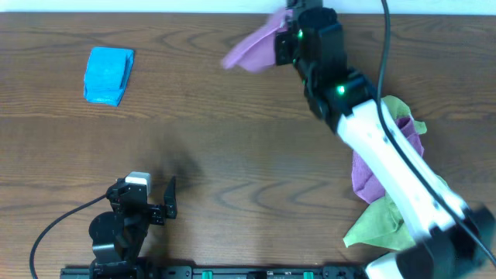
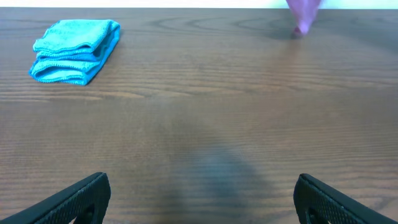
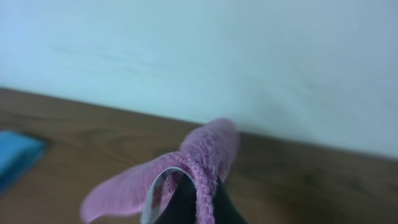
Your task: Fold the cloth
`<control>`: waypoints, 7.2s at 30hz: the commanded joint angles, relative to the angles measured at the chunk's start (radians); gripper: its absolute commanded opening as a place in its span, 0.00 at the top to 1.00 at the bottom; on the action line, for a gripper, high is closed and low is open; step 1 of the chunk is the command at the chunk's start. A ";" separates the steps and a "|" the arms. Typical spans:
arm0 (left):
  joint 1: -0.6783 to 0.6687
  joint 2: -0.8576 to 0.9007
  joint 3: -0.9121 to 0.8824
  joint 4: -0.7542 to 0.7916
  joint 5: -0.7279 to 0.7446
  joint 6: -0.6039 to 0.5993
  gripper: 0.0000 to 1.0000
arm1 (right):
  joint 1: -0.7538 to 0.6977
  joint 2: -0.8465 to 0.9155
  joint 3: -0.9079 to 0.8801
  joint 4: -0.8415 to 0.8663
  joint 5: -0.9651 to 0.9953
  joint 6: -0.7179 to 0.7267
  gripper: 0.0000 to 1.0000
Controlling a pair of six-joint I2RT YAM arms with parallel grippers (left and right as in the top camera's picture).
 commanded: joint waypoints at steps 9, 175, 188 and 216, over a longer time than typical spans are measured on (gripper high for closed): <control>-0.004 -0.006 -0.019 -0.004 -0.001 -0.004 0.05 | -0.018 -0.375 0.017 -0.362 -0.017 -0.004 0.01; -0.004 -0.006 -0.019 -0.004 -0.001 -0.004 0.05 | 0.381 0.195 0.053 -0.775 0.033 0.118 0.99; -0.004 -0.006 -0.019 -0.004 -0.001 -0.004 0.05 | 0.341 0.144 0.053 -0.842 0.033 0.118 0.98; -0.004 -0.006 -0.019 -0.004 -0.001 -0.004 0.05 | 0.227 0.145 0.052 -1.288 0.118 0.543 0.25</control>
